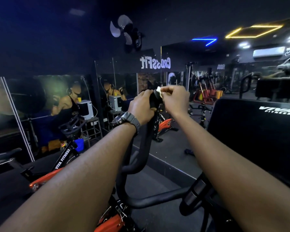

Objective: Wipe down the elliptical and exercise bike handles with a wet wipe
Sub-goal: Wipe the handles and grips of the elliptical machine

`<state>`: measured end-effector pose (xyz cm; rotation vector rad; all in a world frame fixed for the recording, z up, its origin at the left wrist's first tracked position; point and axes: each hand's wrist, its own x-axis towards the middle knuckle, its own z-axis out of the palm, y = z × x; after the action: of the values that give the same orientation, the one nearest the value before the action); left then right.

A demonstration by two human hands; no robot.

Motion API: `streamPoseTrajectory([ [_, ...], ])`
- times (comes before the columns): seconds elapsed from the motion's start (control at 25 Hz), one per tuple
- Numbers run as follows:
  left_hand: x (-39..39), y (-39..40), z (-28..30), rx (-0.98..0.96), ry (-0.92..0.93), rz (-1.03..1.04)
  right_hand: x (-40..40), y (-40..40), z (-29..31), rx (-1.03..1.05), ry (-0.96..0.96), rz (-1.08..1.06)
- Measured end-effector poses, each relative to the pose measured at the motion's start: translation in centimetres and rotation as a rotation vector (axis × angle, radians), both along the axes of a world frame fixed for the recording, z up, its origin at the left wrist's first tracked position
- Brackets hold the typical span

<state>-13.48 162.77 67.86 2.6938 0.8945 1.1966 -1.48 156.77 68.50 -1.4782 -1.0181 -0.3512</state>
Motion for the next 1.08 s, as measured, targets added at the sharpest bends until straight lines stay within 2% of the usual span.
streamPoseTrajectory([
  [0.08, -0.1, 0.1, 0.1, -0.002, 0.017, -0.006, 0.3, 0.5, 1.2, -0.024, 0.036, -0.008],
  [0.28, 0.0, 0.8, -0.2, 0.022, -0.002, -0.011, -0.4, -0.8, -1.6, -0.005, -0.085, -0.005],
  [0.44, 0.0, 1.3, -0.6, 0.011, 0.004, -0.033, 0.4, 0.6, 0.9, -0.026, -0.02, -0.018],
  [0.6, -0.2, 1.8, -0.7, 0.033, -0.004, -0.051, -0.5, -0.3, -1.2, 0.028, -0.053, -0.03],
  [0.76, -0.1, 1.9, -0.9, 0.036, -0.005, -0.032, 0.0, -0.3, 0.2, -0.046, -0.082, -0.01],
  [0.88, 0.1, 1.7, -0.7, 0.023, 0.013, -0.051, -0.2, 0.0, 0.0, 0.015, -0.027, -0.043],
  [1.0, -0.2, 2.2, -0.5, 0.037, 0.016, -0.065, -1.8, -0.7, -3.2, 0.078, -0.066, -0.058],
  [1.08, -0.4, 2.4, -0.6, 0.045, 0.011, -0.086, -1.7, -0.3, -2.6, 0.109, -0.062, -0.076],
])
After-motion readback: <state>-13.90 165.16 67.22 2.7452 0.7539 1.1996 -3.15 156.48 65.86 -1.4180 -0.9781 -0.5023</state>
